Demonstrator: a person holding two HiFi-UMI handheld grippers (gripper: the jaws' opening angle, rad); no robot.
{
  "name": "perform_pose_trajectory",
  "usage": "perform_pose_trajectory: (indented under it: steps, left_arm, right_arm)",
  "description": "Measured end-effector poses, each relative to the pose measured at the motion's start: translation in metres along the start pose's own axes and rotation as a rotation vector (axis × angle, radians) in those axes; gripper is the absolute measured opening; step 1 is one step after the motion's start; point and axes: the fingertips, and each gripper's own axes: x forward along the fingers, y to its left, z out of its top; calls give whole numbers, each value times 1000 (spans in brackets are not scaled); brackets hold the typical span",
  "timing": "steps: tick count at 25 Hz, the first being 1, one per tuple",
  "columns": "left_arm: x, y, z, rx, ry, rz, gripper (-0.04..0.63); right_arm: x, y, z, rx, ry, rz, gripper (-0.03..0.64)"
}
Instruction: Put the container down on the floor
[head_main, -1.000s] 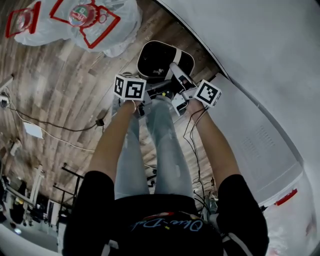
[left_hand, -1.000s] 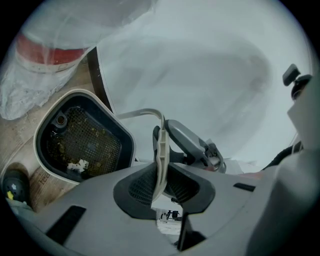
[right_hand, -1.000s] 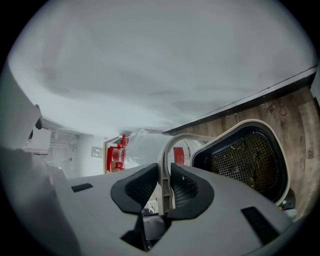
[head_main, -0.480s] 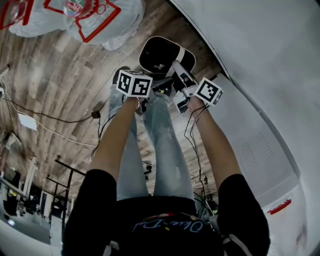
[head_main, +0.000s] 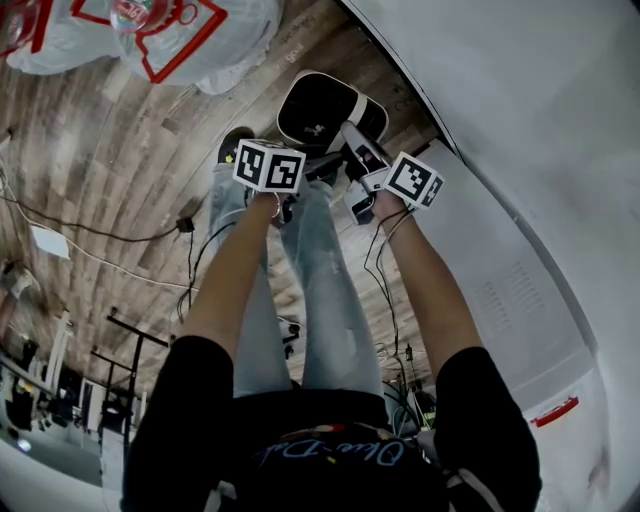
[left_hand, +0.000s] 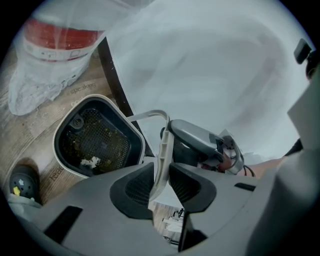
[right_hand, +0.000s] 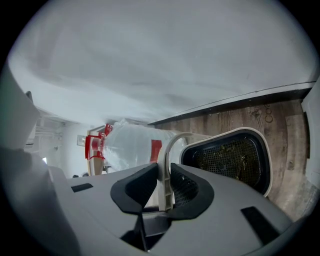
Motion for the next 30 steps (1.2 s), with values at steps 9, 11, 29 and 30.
perform_pose_trajectory:
  steps: [9, 11, 29, 30]
  left_arm:
    - [-19, 12, -5, -12, -4, 44, 96]
    - [-22, 17, -3, -9, -7, 54, 97]
    - [-54, 43, 16, 30, -14, 139, 104]
    - [-55, 45, 18, 33, -13, 144, 104]
  right_arm:
    - [9, 8, -17, 0, 31, -17, 72]
    - [14, 10, -17, -3, 30, -19, 71]
    - [32, 24, -21, -76, 50, -54, 110]
    - [32, 24, -22, -70, 49, -53, 110]
